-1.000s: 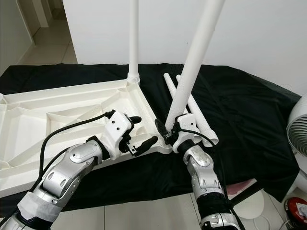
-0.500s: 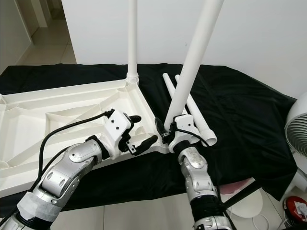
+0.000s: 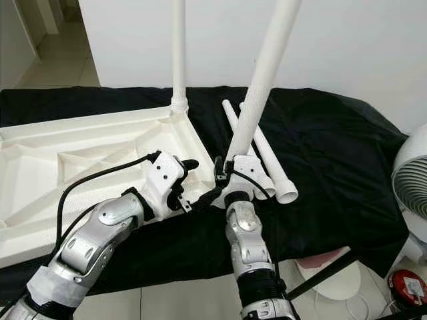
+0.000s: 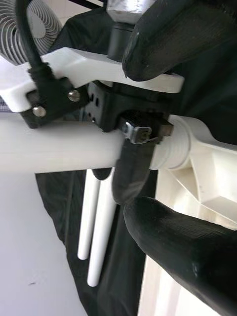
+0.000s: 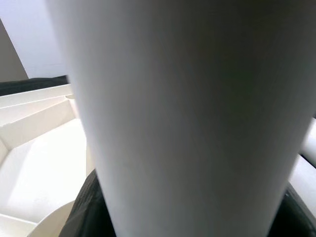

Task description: Building children table

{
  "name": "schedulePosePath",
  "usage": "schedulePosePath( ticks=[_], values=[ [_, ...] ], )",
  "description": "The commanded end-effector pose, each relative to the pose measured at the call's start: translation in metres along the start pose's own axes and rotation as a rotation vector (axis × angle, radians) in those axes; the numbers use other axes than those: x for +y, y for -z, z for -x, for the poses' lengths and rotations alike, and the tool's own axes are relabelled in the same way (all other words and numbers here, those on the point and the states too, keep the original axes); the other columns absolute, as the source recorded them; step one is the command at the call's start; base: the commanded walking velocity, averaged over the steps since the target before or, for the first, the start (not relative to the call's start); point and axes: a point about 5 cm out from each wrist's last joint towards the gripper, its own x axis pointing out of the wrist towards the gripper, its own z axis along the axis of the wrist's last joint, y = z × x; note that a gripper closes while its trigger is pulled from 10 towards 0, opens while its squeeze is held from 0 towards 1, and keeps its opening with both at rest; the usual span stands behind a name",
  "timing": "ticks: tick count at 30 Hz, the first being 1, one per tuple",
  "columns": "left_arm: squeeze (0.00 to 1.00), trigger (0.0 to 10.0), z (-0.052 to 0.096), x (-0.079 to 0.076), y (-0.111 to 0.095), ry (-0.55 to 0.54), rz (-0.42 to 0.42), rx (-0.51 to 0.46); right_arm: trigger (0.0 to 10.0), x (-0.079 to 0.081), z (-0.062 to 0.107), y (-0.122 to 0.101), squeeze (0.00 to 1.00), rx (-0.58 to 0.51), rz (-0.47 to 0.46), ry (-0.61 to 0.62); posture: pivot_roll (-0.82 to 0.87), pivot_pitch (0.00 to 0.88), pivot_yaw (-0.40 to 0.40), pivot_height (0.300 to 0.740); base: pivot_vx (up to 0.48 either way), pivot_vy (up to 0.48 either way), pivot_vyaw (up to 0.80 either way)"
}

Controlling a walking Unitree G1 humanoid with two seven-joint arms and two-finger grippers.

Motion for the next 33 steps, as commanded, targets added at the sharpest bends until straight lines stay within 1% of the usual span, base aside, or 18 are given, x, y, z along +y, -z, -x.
schedulePosePath(
  ticks=[1,6,7,8,9,10,13,18,21,22,23,24,25,26,28,29,30,33],
  values=[
    [0.00,10.0,-0.002,-0.001,0.001,0.009,-0.006,0.004,10.0,0.001,0.003,0.011,0.00,0.060,-0.067,0.023,0.06,0.034,-0.055,0.740,0.000,0.000,0.00],
    [0.00,10.0,-0.002,-0.003,0.001,0.010,-0.003,0.000,10.0,-0.002,0.003,0.007,0.00,0.032,-0.056,0.027,0.05,0.031,-0.059,0.740,0.000,0.000,0.00],
    [0.00,10.0,-0.003,-0.003,0.001,0.010,-0.001,-0.001,10.0,-0.003,0.002,0.005,0.03,0.022,-0.063,0.031,0.05,0.028,-0.060,0.740,0.000,0.000,0.00],
    [0.00,10.0,-0.003,-0.003,0.001,0.010,0.001,-0.002,10.0,-0.004,0.002,0.004,0.29,0.015,-0.066,0.032,0.05,0.028,-0.060,0.740,0.000,0.000,0.00],
    [0.00,10.0,-0.003,-0.003,0.001,0.010,0.001,-0.002,10.0,-0.004,0.002,0.004,0.29,0.015,-0.066,0.032,0.05,0.028,-0.060,0.740,0.000,0.000,0.00],
    [0.00,10.0,-0.003,-0.004,0.001,0.010,0.002,-0.003,10.0,-0.004,0.002,0.003,1.00,0.011,-0.067,0.032,0.05,0.028,-0.060,0.740,0.000,0.000,0.00],
    [0.00,10.0,-0.004,-0.006,0.002,0.022,0.007,-0.002,10.0,-0.008,0.001,-0.003,1.00,-0.030,-0.038,0.025,0.05,0.024,-0.059,0.740,0.000,0.000,0.00],
    [0.00,10.0,-0.002,-0.010,0.007,0.052,-0.003,0.022,10.0,-0.023,0.000,-0.020,1.00,-0.119,-0.018,0.006,0.05,0.014,-0.056,0.740,0.000,0.000,0.00],
    [0.00,10.0,-0.002,-0.010,0.008,0.054,-0.003,0.024,10.0,-0.026,0.000,-0.022,1.00,-0.126,-0.011,-0.020,0.05,0.014,-0.056,0.740,0.000,0.000,0.00],
    [0.00,10.0,-0.002,-0.010,0.008,0.056,-0.004,0.028,10.0,-0.031,0.000,-0.024,1.00,-0.125,0.012,-0.052,0.05,0.012,-0.056,0.740,0.000,0.000,0.00],
    [0.00,10.0,-0.002,-0.010,0.010,0.061,-0.008,0.037,10.0,-0.040,0.000,-0.027,0.78,-0.114,0.035,-0.095,0.04,0.010,-0.054,0.740,0.000,0.000,0.00],
    [0.00,10.0,-0.002,-0.011,0.011,0.065,-0.011,0.044,10.0,-0.045,0.000,-0.028,0.78,-0.105,0.048,-0.122,0.04,0.010,-0.054,0.740,0.000,0.000,0.00],
    [0.00,10.0,-0.002,-0.011,0.013,0.065,-0.013,0.051,10.0,-0.050,0.001,-0.029,0.00,-0.085,0.067,-0.162,0.04,0.010,-0.054,0.740,0.000,0.000,0.00],
    [0.00,10.0,-0.002,-0.011,0.013,0.065,-0.013,0.051,10.0,-0.050,0.001,-0.029,0.00,-0.085,0.067,-0.162,0.04,0.010,-0.054,0.740,0.000,0.000,0.00],
    [0.00,10.0,-0.001,-0.011,0.014,0.062,-0.020,0.059,10.0,-0.054,0.003,-0.028,0.00,-0.062,0.084,-0.215,0.04,0.008,-0.052,0.740,0.000,0.000,0.00],
    [0.00,10.0,-0.001,-0.010,0.016,0.052,-0.024,0.067,10.0,-0.058,0.007,-0.026,0.00,-0.027,0.113,-0.285,0.04,0.008,-0.052,0.740,0.000,0.000,0.00],
    [0.00,10.0,-0.001,-0.010,0.016,0.052,-0.024,0.067,10.0,-0.058,0.007,-0.026,0.00,-0.027,0.113,-0.285,0.04,0.008,-0.052,0.740,0.000,0.000,0.00],
    [0.00,10.0,-0.001,-0.010,0.020,0.043,-0.024,0.081,10.0,-0.071,0.014,-0.022,0.00,0.034,0.164,-0.396,0.04,0.010,-0.050,0.740,0.000,0.000,0.00]
  ],
)
